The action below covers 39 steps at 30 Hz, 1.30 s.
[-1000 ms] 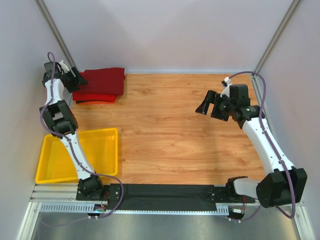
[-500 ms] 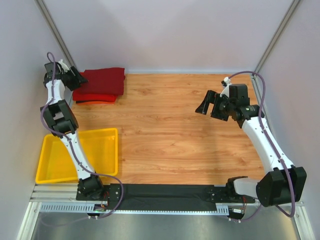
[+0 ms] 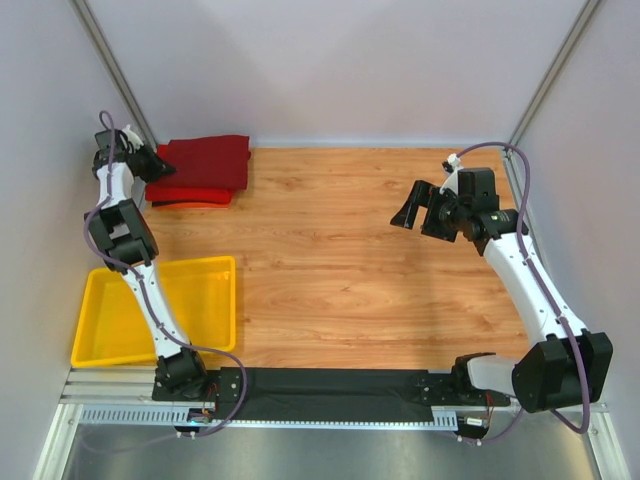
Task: Fold and stack the t-shirts
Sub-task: Neatly place the folded tshirt to the corner
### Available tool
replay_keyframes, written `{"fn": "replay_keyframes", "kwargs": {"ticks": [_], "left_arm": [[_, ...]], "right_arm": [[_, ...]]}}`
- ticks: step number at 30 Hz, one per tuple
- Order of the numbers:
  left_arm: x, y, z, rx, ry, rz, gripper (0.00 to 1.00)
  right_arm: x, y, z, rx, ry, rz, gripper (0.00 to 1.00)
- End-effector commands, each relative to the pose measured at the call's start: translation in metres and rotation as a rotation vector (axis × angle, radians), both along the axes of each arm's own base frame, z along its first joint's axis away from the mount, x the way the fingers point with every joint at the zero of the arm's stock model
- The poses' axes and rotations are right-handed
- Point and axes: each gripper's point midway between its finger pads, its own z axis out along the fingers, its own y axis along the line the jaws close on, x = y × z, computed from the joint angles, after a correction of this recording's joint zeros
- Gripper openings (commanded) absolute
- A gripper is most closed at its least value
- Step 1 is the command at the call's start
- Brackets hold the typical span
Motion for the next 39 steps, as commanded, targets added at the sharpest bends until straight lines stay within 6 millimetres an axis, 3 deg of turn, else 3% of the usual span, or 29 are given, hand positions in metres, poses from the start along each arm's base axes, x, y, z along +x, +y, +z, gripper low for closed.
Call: {"fn": "replay_keyframes", "kwargs": {"ticks": [1, 2, 12, 13, 15, 18, 23, 24, 26, 28, 32, 33, 34, 36, 39], "left_arm": [[0.009, -0.007, 0.068, 0.03, -0.14, -0.034, 0.04], [0.009, -0.01, 0.077, 0.036, -0.153, -0.038, 0.0], [-0.007, -0.022, 0.158, 0.131, -0.203, -0.017, 0.0], [-0.012, -0.018, 0.173, 0.174, -0.222, 0.002, 0.0], [-0.021, 0.001, 0.182, 0.281, -0.201, 0.076, 0.0], [-0.025, 0.016, 0.163, 0.299, -0.146, 0.109, 0.0], [-0.025, 0.034, 0.088, 0.283, 0.012, 0.122, 0.02], [-0.025, 0.035, 0.078, 0.281, 0.028, 0.123, 0.07], [-0.024, 0.042, 0.054, 0.271, 0.067, 0.129, 0.36], [-0.026, 0.048, 0.042, 0.261, 0.108, 0.135, 0.38], [-0.038, 0.055, 0.053, 0.312, 0.128, 0.171, 0.43], [-0.043, 0.058, 0.072, 0.337, 0.109, 0.196, 0.45], [-0.049, 0.059, 0.071, 0.348, 0.126, 0.214, 0.49], [-0.054, 0.059, 0.092, 0.358, 0.104, 0.234, 0.53], [-0.063, 0.059, 0.104, 0.385, 0.112, 0.261, 0.55]], "right_arm": [[0.009, 0.003, 0.012, -0.004, -0.051, 0.012, 0.98], [0.01, 0.003, 0.013, -0.004, -0.053, 0.012, 0.98], [0.007, 0.002, 0.011, -0.007, -0.055, 0.017, 0.98], [0.007, 0.002, 0.012, -0.006, -0.058, 0.015, 0.98], [0.007, 0.002, 0.01, -0.009, -0.054, 0.021, 0.98], [0.006, 0.003, 0.01, -0.008, -0.053, 0.022, 0.98], [0.008, 0.004, 0.008, -0.009, -0.042, 0.029, 0.98], [0.008, 0.004, 0.007, -0.01, -0.036, 0.029, 0.98], [0.007, 0.003, 0.007, -0.013, -0.03, 0.032, 0.98], [0.008, 0.003, 0.009, -0.018, -0.033, 0.033, 0.98], [0.012, 0.004, 0.008, -0.016, -0.023, 0.038, 0.98], [0.012, 0.005, 0.008, -0.016, -0.024, 0.04, 0.98], [0.012, 0.004, 0.006, -0.017, -0.016, 0.038, 0.98], [0.014, 0.005, 0.004, -0.016, -0.015, 0.033, 0.98], [0.013, 0.007, 0.007, -0.002, -0.012, 0.044, 0.98]]}}
